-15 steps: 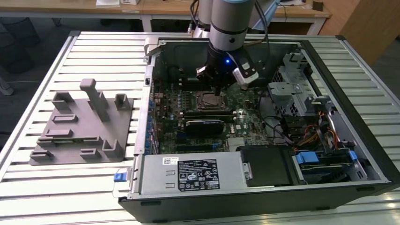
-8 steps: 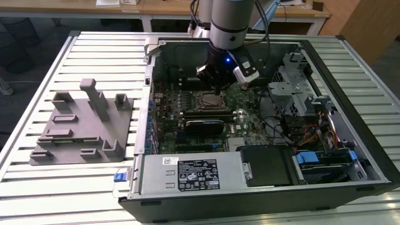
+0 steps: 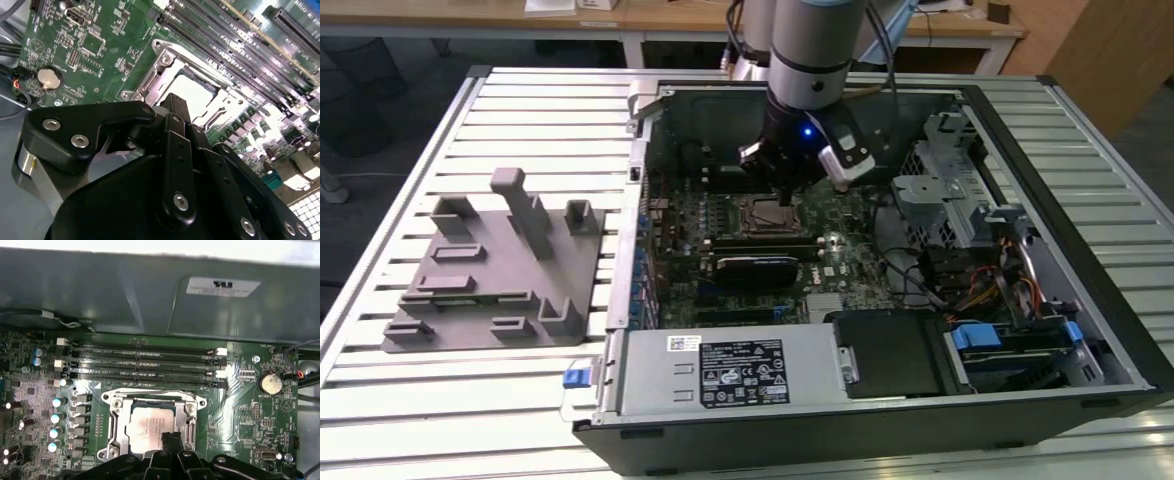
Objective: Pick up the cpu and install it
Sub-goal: 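Install the second cpu locking lever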
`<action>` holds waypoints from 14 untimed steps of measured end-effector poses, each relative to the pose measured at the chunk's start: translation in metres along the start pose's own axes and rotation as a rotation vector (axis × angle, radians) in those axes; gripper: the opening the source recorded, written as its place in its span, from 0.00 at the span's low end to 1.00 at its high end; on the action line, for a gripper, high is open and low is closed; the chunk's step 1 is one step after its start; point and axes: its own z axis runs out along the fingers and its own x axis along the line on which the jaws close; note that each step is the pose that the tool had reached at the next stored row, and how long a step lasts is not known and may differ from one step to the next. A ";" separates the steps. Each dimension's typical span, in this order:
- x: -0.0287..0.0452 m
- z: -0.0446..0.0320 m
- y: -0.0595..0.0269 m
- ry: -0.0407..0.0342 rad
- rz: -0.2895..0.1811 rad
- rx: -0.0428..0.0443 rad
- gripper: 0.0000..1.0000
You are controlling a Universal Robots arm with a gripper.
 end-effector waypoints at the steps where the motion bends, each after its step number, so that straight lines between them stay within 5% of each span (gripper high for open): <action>1: 0.0000 -0.0001 -0.0010 0.0000 0.000 0.0000 0.11; 14: 0.0005 -0.0008 -0.0103 0.0000 0.000 0.0000 0.11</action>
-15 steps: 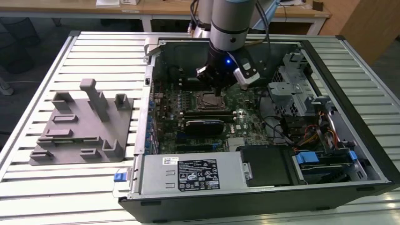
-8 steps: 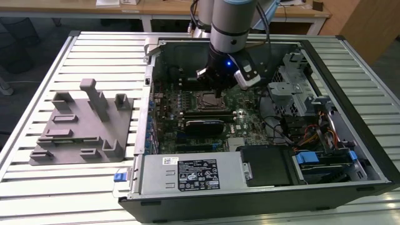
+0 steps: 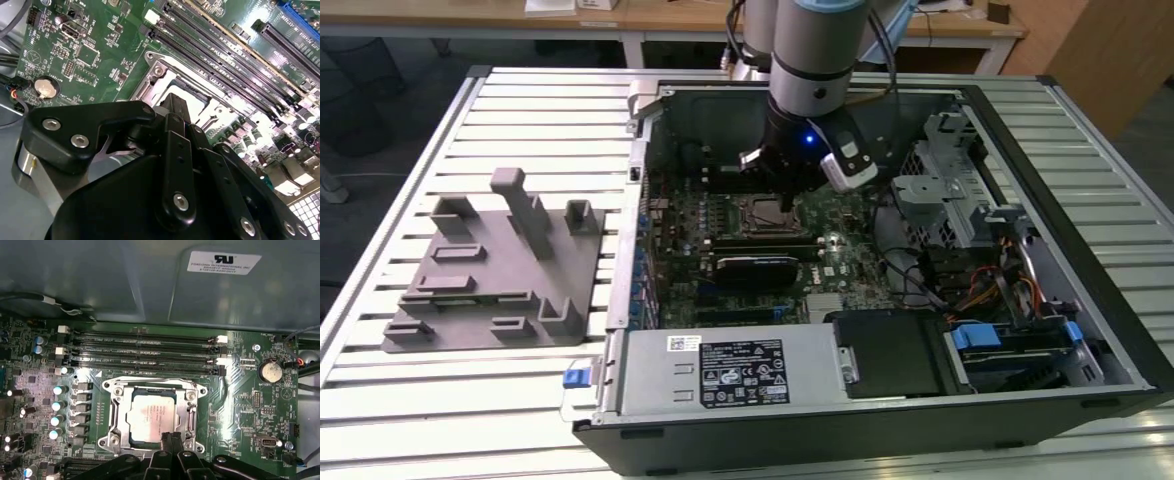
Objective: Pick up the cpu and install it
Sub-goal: 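Install the second cpu locking lever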
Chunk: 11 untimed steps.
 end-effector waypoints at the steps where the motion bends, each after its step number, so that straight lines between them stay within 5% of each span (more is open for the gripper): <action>1: 0.0000 -0.0006 -0.0001 0.0004 0.000 0.0004 0.11; 11: -0.0003 -0.0149 0.0006 0.0058 0.000 -0.0003 0.11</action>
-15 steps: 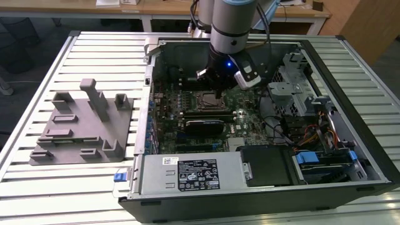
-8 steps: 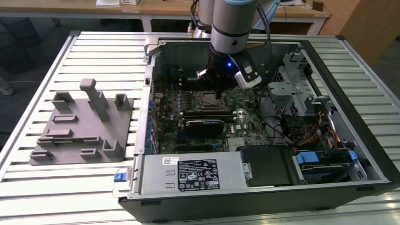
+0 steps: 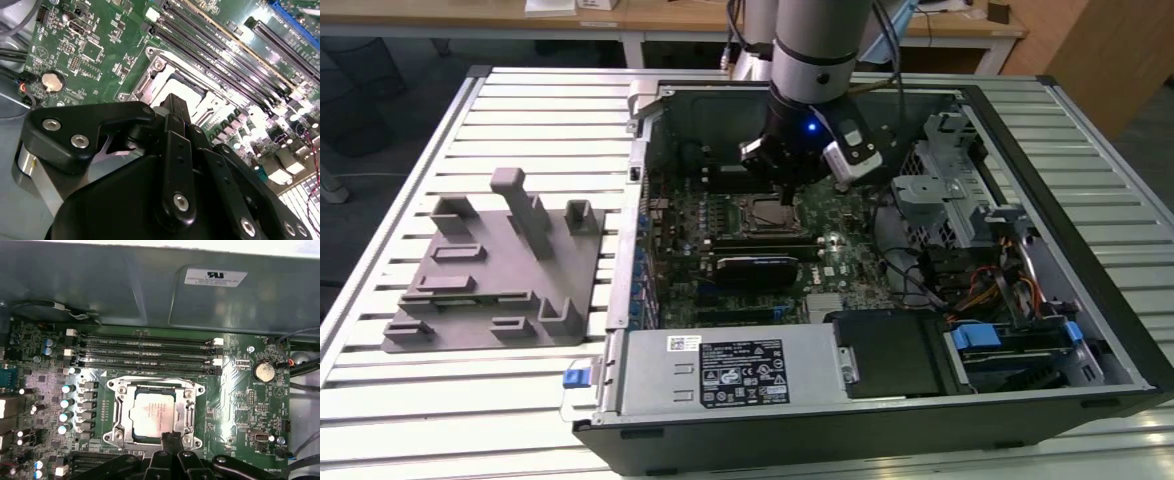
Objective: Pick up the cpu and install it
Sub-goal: 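Install the second cpu locking lever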
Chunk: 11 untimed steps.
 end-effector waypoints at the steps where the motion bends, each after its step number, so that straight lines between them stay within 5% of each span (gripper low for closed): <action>1: 0.0000 -0.0001 -0.0006 0.0017 0.000 -0.0002 0.11; 11: 0.0009 -0.0004 -0.0193 0.0085 0.001 -0.0002 0.11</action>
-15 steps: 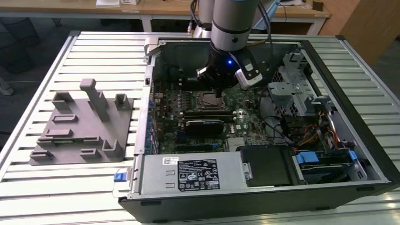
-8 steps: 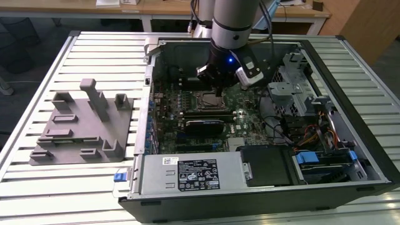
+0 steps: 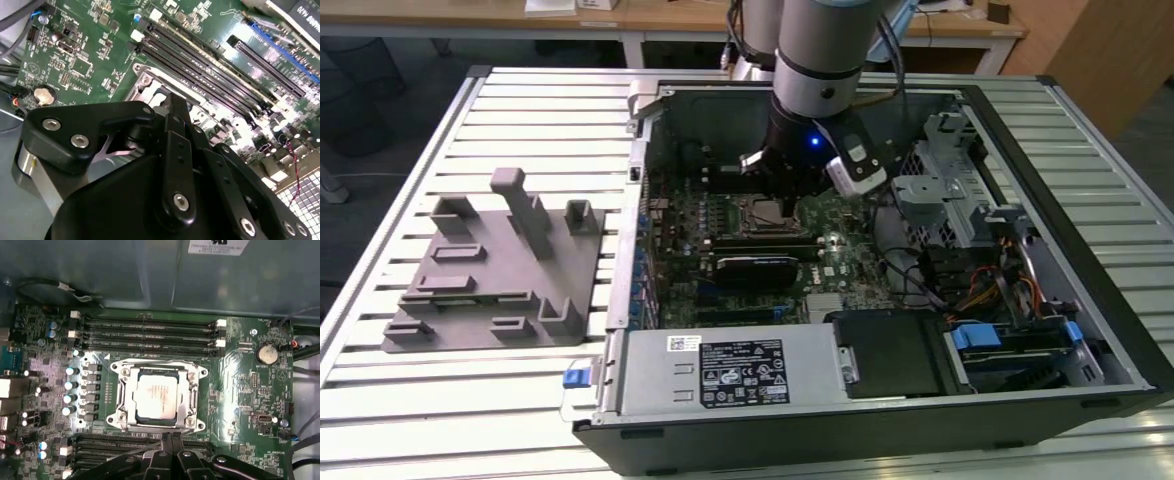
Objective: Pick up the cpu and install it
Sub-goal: 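Install the second cpu locking lever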
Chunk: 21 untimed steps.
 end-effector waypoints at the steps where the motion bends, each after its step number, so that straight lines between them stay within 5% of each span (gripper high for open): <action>1: 0.0003 0.0002 -0.0006 0.0001 0.000 0.0000 0.11; 6: 0.0094 0.0021 -0.0017 0.0001 0.000 0.0001 0.11; 21: 0.0130 0.0029 -0.0113 -0.0001 0.000 -0.0011 0.11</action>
